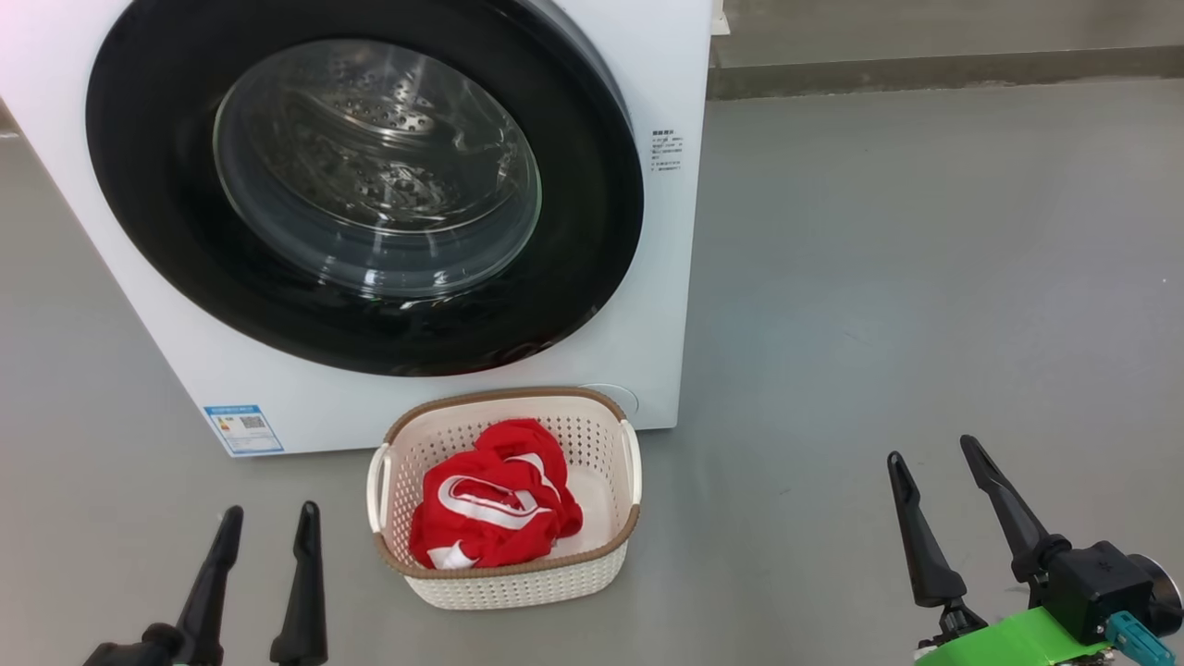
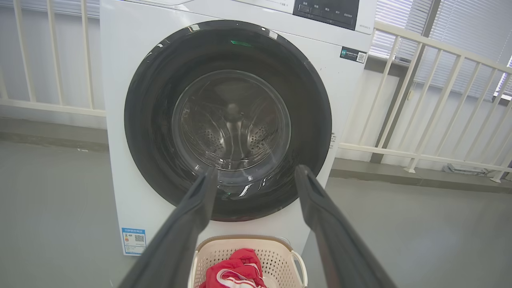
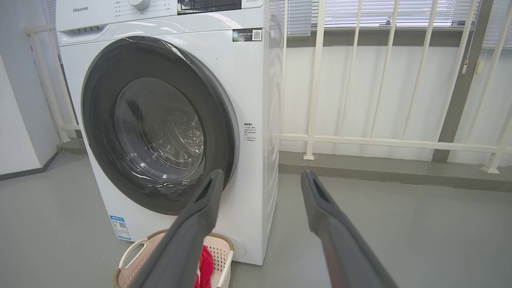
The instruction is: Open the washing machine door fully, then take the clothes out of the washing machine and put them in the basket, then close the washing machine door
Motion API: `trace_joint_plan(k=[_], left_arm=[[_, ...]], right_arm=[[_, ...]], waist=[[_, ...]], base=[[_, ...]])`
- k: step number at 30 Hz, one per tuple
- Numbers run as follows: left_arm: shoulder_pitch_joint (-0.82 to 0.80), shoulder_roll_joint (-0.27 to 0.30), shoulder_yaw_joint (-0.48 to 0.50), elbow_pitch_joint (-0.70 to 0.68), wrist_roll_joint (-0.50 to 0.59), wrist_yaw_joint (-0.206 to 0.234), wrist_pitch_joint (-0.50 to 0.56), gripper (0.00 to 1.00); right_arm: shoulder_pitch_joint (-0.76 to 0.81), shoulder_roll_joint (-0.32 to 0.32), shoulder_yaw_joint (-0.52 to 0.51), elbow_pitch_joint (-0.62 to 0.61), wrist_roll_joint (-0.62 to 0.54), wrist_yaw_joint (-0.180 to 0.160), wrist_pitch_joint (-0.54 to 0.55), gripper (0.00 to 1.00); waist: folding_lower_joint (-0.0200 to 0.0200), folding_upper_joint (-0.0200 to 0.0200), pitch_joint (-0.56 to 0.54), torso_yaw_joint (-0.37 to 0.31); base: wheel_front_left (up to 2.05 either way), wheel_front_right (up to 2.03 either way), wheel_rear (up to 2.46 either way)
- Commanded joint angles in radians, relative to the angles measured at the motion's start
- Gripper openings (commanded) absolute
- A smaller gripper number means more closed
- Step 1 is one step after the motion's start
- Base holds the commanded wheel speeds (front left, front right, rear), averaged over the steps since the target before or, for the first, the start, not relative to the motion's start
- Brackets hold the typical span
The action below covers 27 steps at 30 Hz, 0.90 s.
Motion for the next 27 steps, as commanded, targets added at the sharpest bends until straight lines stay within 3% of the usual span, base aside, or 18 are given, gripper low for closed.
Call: trace_joint_plan(k=[1,11,12,23,27], left_arm=[[-0.011,0.006,0.039,-0.031,0.009,0.002,-0.012,1.0],[-0.019,0.0,0.044,-0.073,0.007,-0.012,-0.012,1.0],[0.014,-0.007,0.007,-0.04,-0.001,-0.005,0.001,0.0],[0.022,-0.023,0.004,0.028,-0.073,-0.006,0.025,0.0],[0.018,-0.023,0.005,0.032,-0.104,-0.006,0.033,0.0]], right_arm=[[-0.02,-0.009,0.027,-0.027,-0.002,-0.001,-0.006,1.0],[-0.023,-0.009,0.032,-0.024,-0.007,-0.001,-0.006,1.0],[0.0,0.001,0.005,0.005,0.0,0.0,0.0,0.0],[0.02,0.009,0.005,0.066,0.084,0.0,0.018,0.0],[0.016,0.007,0.004,0.07,0.12,0.0,0.025,0.0]], waist=[[0.0,0.0,0.0,-0.001],[0.0,0.0,0.004,0.0],[0.0,0.0,0.004,0.0],[0.0023,0.0,0.005,0.0],[0.0006,0.0,0.008,0.0]], base=[[0.0,0.0,0.0],[0.0,0.0,0.0],[0.0,0.0,0.0],[0.0,0.0,0.0],[0.0,0.0,0.0]])
